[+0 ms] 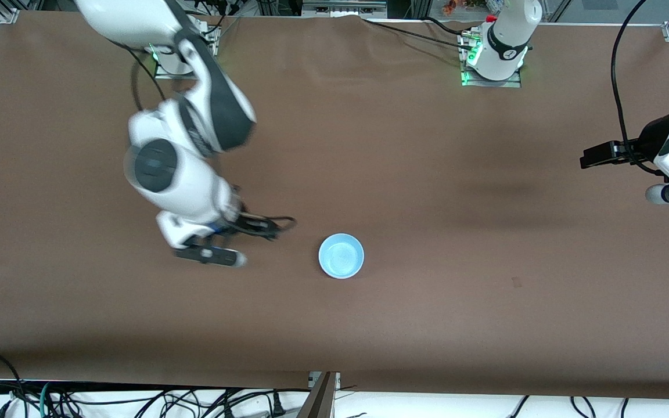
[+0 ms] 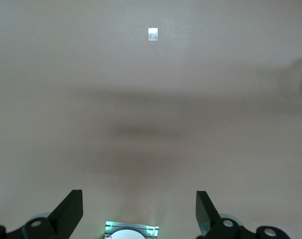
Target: Stack pink and blue bowls on white bowl
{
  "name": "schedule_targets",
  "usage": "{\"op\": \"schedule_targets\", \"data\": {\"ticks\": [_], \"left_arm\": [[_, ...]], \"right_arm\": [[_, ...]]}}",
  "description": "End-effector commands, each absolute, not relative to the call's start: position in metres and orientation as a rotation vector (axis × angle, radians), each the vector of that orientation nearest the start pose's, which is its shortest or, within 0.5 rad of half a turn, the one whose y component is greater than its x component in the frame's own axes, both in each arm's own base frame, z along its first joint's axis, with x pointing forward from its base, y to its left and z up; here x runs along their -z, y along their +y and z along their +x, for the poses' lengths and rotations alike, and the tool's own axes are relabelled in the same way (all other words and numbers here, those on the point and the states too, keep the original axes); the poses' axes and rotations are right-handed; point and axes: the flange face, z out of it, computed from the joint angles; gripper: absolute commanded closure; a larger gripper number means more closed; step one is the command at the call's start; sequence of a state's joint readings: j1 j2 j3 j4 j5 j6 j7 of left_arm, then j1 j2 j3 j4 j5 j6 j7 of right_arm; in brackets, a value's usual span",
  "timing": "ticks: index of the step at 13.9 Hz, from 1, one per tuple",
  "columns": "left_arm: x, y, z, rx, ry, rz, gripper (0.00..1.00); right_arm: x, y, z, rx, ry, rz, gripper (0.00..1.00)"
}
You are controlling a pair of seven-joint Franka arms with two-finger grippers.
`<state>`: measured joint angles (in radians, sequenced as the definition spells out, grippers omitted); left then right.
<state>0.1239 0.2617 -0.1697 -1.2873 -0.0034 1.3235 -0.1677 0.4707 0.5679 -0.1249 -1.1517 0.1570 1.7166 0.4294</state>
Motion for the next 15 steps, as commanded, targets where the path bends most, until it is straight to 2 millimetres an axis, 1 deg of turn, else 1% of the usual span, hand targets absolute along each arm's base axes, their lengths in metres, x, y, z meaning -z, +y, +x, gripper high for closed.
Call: {"op": "schedule_targets", "data": {"ticks": [1,2,3,4,5,6,7,8,10,11,12,13,15], "left_arm": [[-0.589,-0.013,0.609,-0.341,-0.159,-3.145,0.00],[-0.589,-0.011,0.609,-0.341,-0.164,-3.145,0.00],[-0.589,-0.010,0.609,-0.341,-0.164,-3.145,0.00],[-0.589,-0.009,0.609,-0.342,-0.169,-3.147,0.00],[-0.589,-0.010,0.609,-0.342,-0.166,-3.147,0.00],[-0.589,-0.011,0.609,-0.342,-0.161,-3.147,0.00],[-0.589,-0.011,0.609,-0.342,-0.164,-3.147,0.00],[-0.589,-0.011,0.609,-0.342,-0.161,-3.147,0.00],[-0.589,-0.011,0.609,-0.339,-0.161,-3.147,0.00],[-0.588,-0.011,0.609,-0.342,-0.161,-3.147,0.00],[-0.588,-0.011,0.609,-0.342,-0.164,-3.147,0.00],[-0.589,-0.011,0.609,-0.339,-0.164,-3.147,0.00],[-0.590,-0.011,0.610,-0.334,-0.164,-3.148,0.00]], "right_arm": [[-0.533,0.197,0.613,-0.157,-0.024,-3.062,0.00],[-0.547,0.169,0.597,-0.170,-0.058,-3.059,0.00],[-0.556,0.146,0.580,-0.174,-0.087,-3.047,0.00],[-0.564,0.135,0.566,-0.168,-0.097,-3.050,0.00],[-0.571,0.130,0.558,-0.151,-0.118,-3.086,0.00],[-0.578,0.125,0.554,-0.149,-0.124,-3.101,0.00],[-0.582,0.114,0.553,-0.147,-0.115,-3.099,0.00],[-0.586,0.113,0.548,-0.148,-0.151,-3.095,0.00],[-0.591,0.108,0.533,-0.132,-0.169,-3.119,0.00],[-0.594,0.108,0.535,-0.127,-0.187,-3.129,0.00],[-0.602,0.107,0.539,-0.096,-0.182,-3.129,0.00],[-0.603,0.108,0.547,-0.088,-0.194,-3.130,0.00],[-0.606,0.110,0.548,-0.081,-0.214,-3.128,0.00]]}}
